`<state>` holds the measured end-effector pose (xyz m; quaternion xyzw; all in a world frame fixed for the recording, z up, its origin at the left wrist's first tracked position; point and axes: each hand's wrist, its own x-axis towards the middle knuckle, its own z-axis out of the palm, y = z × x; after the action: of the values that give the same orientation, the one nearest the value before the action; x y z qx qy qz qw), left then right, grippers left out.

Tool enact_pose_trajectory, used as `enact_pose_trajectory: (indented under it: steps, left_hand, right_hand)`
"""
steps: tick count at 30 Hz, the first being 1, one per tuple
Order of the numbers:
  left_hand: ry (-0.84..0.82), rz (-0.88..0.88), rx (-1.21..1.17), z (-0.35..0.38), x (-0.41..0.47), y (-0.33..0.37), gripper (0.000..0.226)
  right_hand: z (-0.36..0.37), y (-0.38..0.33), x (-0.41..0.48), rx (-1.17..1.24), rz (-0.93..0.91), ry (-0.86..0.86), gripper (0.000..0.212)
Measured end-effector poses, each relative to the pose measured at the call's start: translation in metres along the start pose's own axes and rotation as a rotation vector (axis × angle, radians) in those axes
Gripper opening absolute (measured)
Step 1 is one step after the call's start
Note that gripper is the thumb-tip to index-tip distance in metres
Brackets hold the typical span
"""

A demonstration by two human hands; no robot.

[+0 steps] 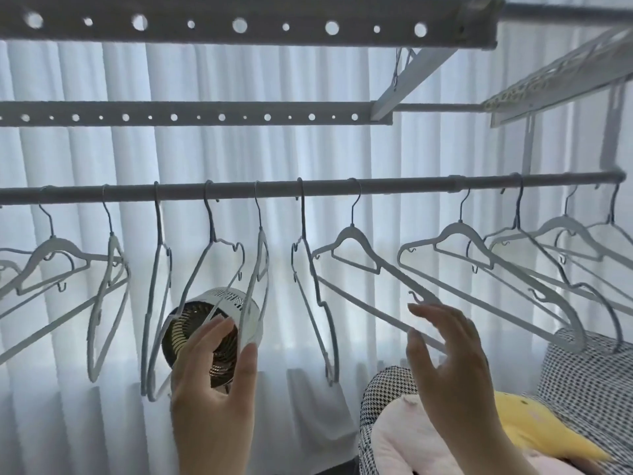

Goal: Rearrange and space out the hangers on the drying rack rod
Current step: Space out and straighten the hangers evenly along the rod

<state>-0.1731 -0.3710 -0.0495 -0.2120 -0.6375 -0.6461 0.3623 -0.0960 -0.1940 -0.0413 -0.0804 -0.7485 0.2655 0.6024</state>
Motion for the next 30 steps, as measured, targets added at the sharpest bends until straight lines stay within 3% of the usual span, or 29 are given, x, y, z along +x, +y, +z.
enact_pose_trajectory:
  steps: [4,9,12,16,19,22,27,30]
  left_hand:
    - [-0.009,0.145,0.04,0.0,-0.002,0.001,0.056]
    - [-0.021,0.282,0.102,0.012,0.001,0.019,0.028]
    - [-0.038,0.243,0.077,0.026,-0.005,0.039,0.014]
    - [-0.111,0.211,-0.005,0.062,-0.023,0.067,0.02]
    - [-0.186,0.109,-0.066,0.096,-0.034,0.082,0.025]
    - [-0.214,-0.007,-0.017,0.128,-0.047,0.083,0.032]
    - [-0.22,-0.152,0.083,0.158,-0.063,0.081,0.049]
    - [-0.204,-0.205,0.198,0.164,-0.067,0.081,0.055]
  right_hand:
    - [-0.015,-0.002,0.014,-0.026,-0.095,0.064,0.035]
    - [-0.03,0.025,0.044,-0.05,-0.014,0.041,0.035]
    - [-0.046,0.056,0.062,-0.174,0.029,-0.006,0.028]
    - [-0.069,0.095,0.083,-0.324,0.109,-0.161,0.03]
    - [-0.084,0.114,0.095,-0.347,0.096,-0.141,0.028]
    - [-0.098,0.129,0.108,-0.336,0.077,-0.153,0.03]
    - [-0.115,0.148,0.124,-0.51,0.134,-0.393,0.044]
    - [-0.118,0.152,0.132,-0.63,0.13,-0.448,0.048]
